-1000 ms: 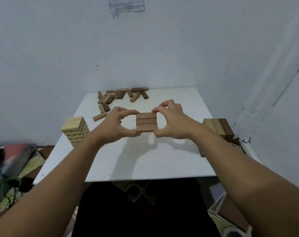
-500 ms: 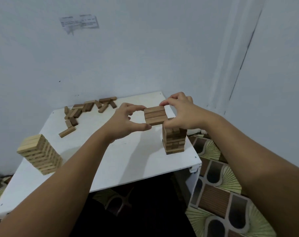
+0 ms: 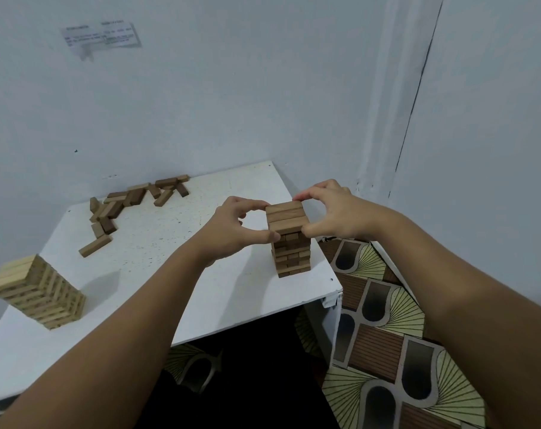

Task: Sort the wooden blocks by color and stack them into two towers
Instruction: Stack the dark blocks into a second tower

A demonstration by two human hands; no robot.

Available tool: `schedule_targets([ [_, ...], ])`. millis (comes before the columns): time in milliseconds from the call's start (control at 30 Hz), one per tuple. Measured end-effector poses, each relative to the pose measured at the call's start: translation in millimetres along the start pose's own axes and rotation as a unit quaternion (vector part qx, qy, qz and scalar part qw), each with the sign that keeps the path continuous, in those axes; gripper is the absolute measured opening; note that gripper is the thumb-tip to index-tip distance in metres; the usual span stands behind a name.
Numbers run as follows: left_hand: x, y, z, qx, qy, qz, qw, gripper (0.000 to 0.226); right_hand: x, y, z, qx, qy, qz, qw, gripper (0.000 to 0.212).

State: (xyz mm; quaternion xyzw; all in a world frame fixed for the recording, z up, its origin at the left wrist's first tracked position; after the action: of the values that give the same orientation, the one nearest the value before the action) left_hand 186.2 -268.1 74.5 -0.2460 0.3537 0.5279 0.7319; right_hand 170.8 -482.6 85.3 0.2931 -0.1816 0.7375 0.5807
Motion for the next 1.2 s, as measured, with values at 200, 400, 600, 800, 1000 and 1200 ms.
schedule_targets([
  [200,1.2,0.6,-0.7,0.001,0.000,0.008,1.000,0.060,-2.8,-2.9,-2.8,0.008,-0.003,0.001,1.000,0.070],
  [400,1.9,2.5,-2.2,0.006,0.007,0.017,1.000,0.074,-6.3,-4.0,-4.9,0.026,-0.022,-0.003,0.999,0.071],
  [600,2.1,4.2,-5.6,0.011,0.020,0.025,0.999,0.077,-9.1,-5.2,-9.9,0.039,-0.037,-0.005,0.999,0.071],
  [800,2.9,5.7,-7.1,0.015,0.044,0.031,0.998,0.075,-8.1,-3.3,-10.1,0.043,-0.055,-0.009,0.998,0.069],
  [1000,0.9,10.5,-7.6,0.017,0.050,0.035,0.998,0.091,-10.4,-0.7,-9.1,0.042,-0.079,-0.002,0.996,0.096],
  [1200,2.9,24.2,-10.9,-0.076,0.224,0.055,0.970,0.108,-16.8,5.7,-24.7,-0.088,-0.350,-0.025,0.932,0.073],
])
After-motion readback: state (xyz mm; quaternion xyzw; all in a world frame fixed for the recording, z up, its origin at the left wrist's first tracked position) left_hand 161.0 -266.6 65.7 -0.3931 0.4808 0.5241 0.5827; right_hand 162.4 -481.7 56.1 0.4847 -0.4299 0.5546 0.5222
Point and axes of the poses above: each hand's wrist, its own y-axis away from the middle knuckle, its own z-axis out of the back of the hand, x = y × z, the point moved 7 cm from there along -y, towards the middle knuckle
